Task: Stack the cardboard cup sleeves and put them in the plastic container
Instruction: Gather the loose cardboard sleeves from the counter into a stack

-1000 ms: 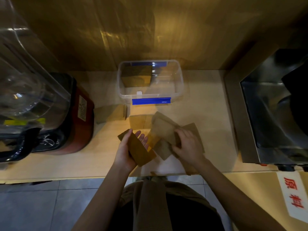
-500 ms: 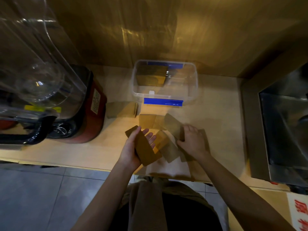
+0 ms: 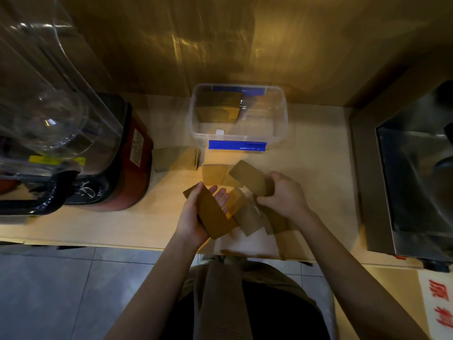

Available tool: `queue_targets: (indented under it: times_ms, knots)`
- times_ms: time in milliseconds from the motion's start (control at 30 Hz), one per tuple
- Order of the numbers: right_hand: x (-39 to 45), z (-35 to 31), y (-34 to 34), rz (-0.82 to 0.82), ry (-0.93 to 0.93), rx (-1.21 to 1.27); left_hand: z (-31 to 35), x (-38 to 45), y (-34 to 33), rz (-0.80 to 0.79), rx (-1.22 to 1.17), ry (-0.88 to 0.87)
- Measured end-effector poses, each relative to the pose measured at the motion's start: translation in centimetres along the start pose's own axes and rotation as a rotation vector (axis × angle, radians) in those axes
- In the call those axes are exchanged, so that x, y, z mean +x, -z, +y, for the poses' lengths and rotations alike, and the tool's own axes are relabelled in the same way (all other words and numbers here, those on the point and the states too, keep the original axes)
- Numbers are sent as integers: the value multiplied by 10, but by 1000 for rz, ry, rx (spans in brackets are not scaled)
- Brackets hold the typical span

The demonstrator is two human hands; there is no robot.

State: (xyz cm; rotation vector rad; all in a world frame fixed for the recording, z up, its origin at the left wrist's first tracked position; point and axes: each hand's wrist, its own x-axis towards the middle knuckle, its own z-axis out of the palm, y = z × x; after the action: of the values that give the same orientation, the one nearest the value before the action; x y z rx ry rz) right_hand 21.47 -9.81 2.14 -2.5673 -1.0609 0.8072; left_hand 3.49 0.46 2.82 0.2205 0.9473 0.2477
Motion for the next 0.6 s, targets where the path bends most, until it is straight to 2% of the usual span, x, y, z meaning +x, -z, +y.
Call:
queue_targets:
  times_ms: [67, 233, 333, 600]
  knots:
    - [-14, -9, 3, 31, 25, 143, -2, 1, -1, -15, -1, 3]
    - [-45, -35, -2, -12, 116, 474, -6, -3, -7, -123, 73, -44]
    - [-61, -43, -14, 31, 96, 480, -10, -5, -8, -137, 125, -79]
    - [-92, -47, -35, 70, 139, 282, -22, 5, -8, -188, -37, -43]
